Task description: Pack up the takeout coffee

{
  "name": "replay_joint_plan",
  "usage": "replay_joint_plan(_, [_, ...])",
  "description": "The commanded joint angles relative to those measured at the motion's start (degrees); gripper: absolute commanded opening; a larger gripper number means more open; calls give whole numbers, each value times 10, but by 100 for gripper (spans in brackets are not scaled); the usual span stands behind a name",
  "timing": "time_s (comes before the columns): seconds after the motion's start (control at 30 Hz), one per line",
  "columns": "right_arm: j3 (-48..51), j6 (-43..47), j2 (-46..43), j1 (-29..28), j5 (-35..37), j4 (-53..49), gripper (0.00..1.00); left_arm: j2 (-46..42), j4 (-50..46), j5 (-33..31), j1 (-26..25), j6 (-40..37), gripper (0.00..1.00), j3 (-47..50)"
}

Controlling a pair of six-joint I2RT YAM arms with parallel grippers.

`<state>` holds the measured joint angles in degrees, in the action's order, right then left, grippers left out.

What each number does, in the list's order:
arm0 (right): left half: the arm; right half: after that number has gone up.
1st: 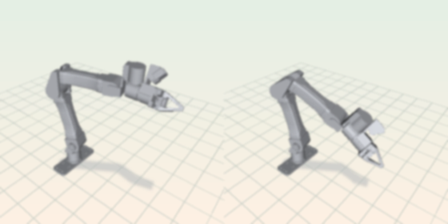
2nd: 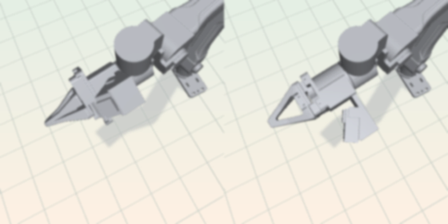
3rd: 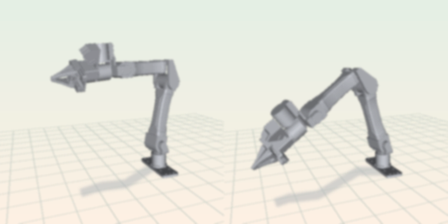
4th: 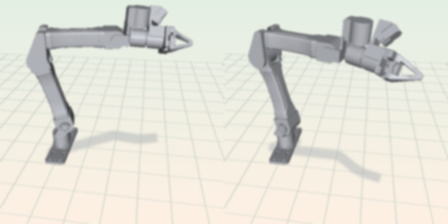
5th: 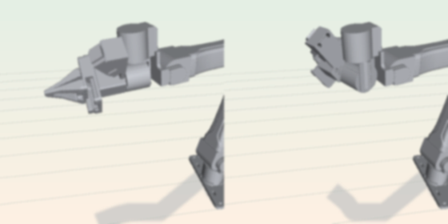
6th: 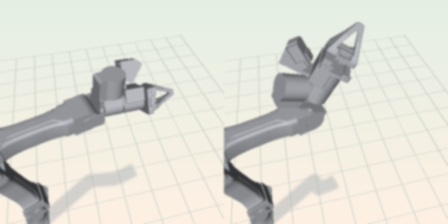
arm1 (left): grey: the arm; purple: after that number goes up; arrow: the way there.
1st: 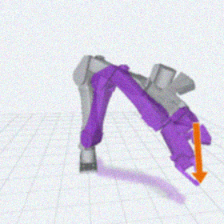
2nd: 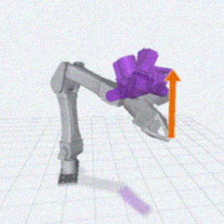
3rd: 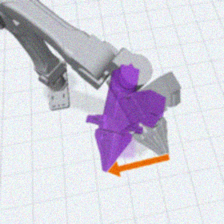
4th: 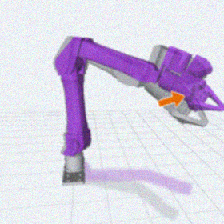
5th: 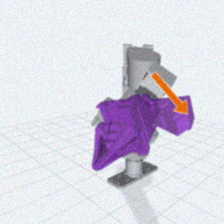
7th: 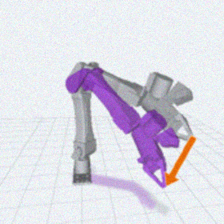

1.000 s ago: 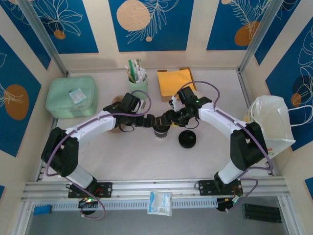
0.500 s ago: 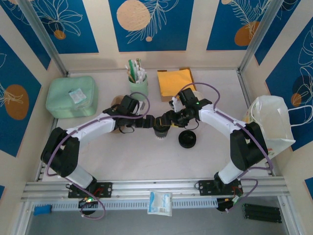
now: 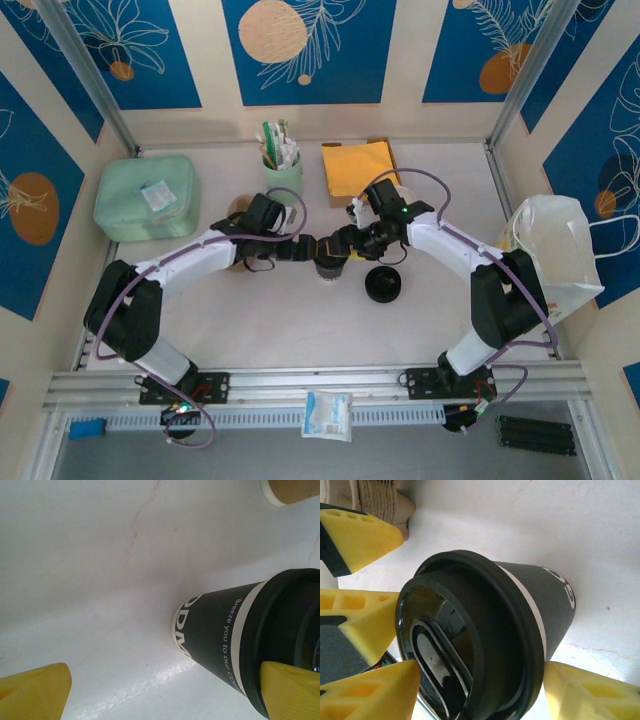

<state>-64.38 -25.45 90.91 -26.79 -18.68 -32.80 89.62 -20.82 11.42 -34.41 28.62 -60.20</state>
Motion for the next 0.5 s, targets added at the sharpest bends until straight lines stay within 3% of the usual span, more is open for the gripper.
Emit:
replay_joint_plan(0.0, [-30,7,-1,6,-36,-17,69,6,-56,-17,-4,-9,95,-23])
replay_joint_plan(0.47, [-41,1,-45,62,-69,-20,71,-3,-65,-16,-4,-11,96,-39])
